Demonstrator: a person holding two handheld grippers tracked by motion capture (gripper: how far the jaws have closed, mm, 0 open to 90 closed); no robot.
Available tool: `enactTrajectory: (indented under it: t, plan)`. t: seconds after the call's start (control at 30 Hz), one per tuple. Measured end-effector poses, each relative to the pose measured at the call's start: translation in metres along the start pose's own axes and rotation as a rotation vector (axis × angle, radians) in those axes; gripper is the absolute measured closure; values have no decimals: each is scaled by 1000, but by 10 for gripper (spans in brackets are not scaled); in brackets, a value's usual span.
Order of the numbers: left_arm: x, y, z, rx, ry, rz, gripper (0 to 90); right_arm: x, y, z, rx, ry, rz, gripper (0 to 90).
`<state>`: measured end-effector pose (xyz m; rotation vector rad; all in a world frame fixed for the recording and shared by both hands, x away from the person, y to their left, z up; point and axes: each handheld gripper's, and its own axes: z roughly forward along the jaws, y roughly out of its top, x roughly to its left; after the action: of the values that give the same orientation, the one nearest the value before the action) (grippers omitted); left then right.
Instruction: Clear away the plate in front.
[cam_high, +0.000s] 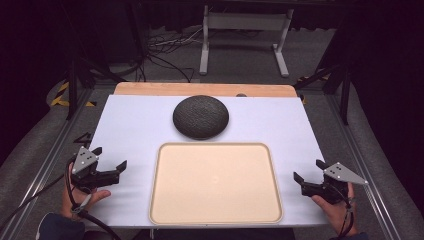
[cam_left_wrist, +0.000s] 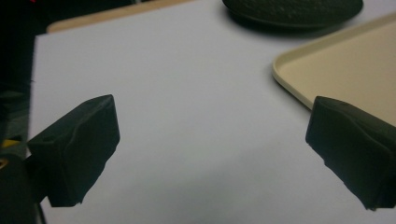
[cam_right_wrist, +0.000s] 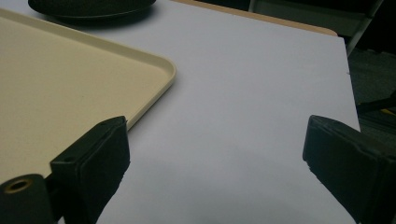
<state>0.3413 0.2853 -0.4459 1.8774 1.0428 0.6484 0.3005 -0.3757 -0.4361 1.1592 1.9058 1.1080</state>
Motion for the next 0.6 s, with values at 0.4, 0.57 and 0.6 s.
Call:
enactTrajectory:
  t: [0.4, 0.57, 0.6]
  plan:
    - [-6, -3, 0, 82, -65, 189, 32, 5, 4, -2, -3, 2, -19, 79]
    - [-8, 5, -3, 73, -54, 236, 49, 4, 3, -2, -9, 7, -12, 83]
    - [-8, 8, -4, 72, -52, 238, 45, 4, 2, -2, -10, 8, -10, 83]
